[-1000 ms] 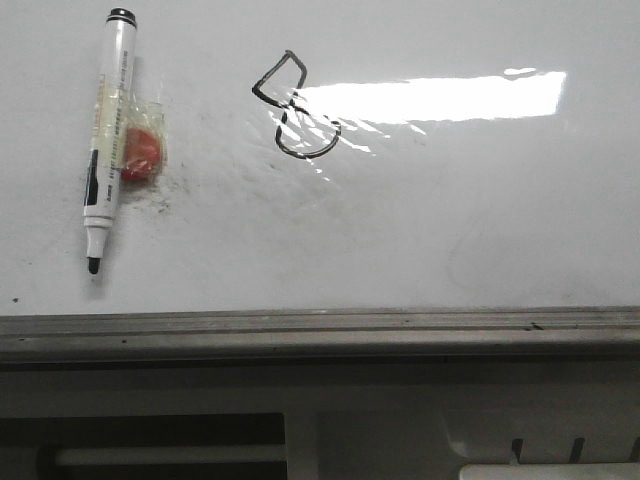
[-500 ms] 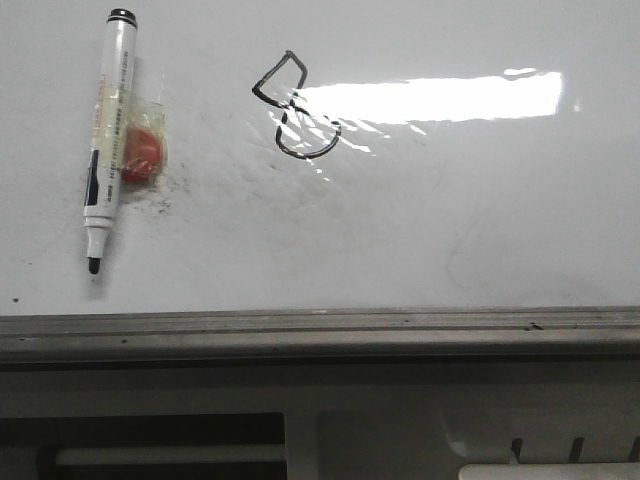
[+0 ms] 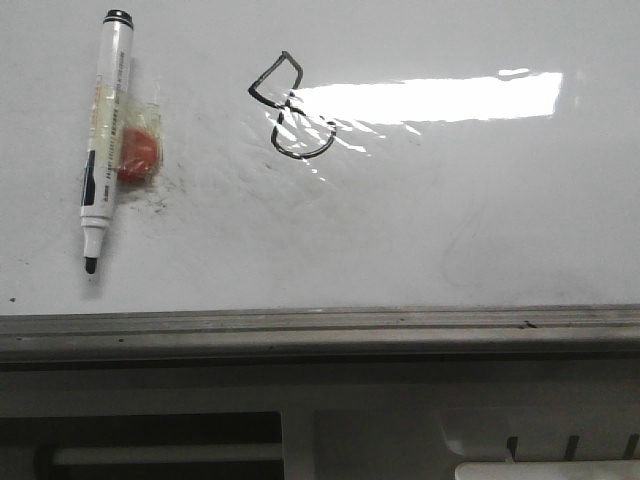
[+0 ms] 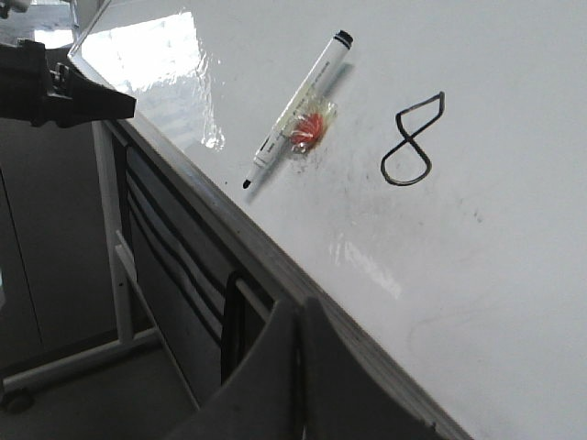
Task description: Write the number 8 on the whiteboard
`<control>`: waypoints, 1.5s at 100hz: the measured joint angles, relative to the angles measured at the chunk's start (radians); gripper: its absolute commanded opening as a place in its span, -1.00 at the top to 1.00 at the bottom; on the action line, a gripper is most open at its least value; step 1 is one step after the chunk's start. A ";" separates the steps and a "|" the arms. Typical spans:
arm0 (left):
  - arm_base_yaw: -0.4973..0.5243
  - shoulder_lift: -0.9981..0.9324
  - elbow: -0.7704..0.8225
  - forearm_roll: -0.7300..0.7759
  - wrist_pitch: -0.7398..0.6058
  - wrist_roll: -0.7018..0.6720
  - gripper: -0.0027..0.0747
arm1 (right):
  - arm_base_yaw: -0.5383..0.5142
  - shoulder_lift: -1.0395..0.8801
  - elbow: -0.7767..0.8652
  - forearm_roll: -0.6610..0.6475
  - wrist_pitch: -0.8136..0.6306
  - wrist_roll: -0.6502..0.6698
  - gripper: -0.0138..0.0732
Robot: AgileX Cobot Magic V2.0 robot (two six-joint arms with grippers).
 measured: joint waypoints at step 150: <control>0.000 0.000 0.000 0.000 0.000 0.000 0.98 | -0.943 -0.319 0.136 0.085 0.343 -0.002 0.83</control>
